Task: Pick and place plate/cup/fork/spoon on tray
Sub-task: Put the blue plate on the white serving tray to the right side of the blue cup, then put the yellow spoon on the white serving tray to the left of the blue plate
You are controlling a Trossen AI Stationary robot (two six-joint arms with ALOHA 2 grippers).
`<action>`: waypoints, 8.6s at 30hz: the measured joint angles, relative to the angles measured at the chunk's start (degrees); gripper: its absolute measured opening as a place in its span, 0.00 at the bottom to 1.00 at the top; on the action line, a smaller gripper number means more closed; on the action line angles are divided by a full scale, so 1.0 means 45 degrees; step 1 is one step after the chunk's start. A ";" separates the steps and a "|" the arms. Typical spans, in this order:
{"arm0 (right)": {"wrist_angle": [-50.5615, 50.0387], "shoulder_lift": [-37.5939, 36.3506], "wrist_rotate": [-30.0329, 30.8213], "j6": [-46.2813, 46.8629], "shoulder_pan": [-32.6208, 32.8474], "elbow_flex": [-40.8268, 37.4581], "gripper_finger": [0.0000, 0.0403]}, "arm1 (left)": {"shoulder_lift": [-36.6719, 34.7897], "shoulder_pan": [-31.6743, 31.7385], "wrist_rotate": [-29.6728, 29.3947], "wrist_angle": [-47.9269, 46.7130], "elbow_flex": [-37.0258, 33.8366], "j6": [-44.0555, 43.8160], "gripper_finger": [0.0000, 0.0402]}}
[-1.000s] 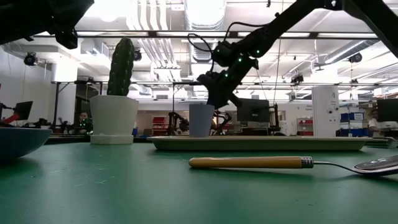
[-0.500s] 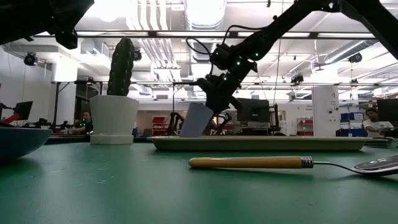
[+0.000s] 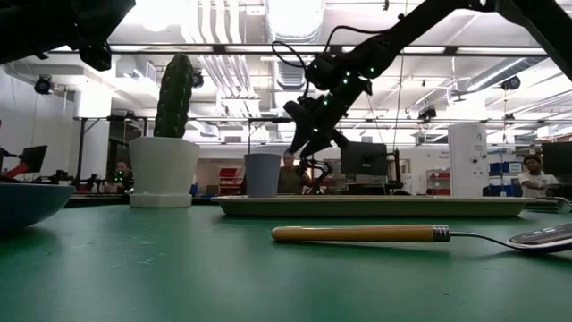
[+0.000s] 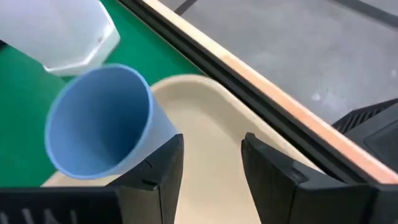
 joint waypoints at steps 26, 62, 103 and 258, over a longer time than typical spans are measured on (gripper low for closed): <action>-0.6491 -0.2510 -0.1047 -0.1592 0.7576 0.0443 0.29 | 0.0005 0.0005 -0.0418 -0.0005 0.0000 -0.0005 0.00; -0.3346 0.2706 0.1063 -0.5621 1.1022 0.5297 0.29 | 0.0014 0.0004 -0.0466 0.0199 0.0005 -0.0064 0.00; -0.1657 0.8944 -0.3507 -1.0257 1.0486 1.0323 0.29 | 0.0088 0.0000 -0.0447 0.0208 0.0005 -0.0049 0.00; 0.7297 -0.9219 0.5336 -0.3706 1.2861 -1.1839 0.18 | 0.3147 -0.0024 0.3396 0.4365 0.0501 -0.1481 0.00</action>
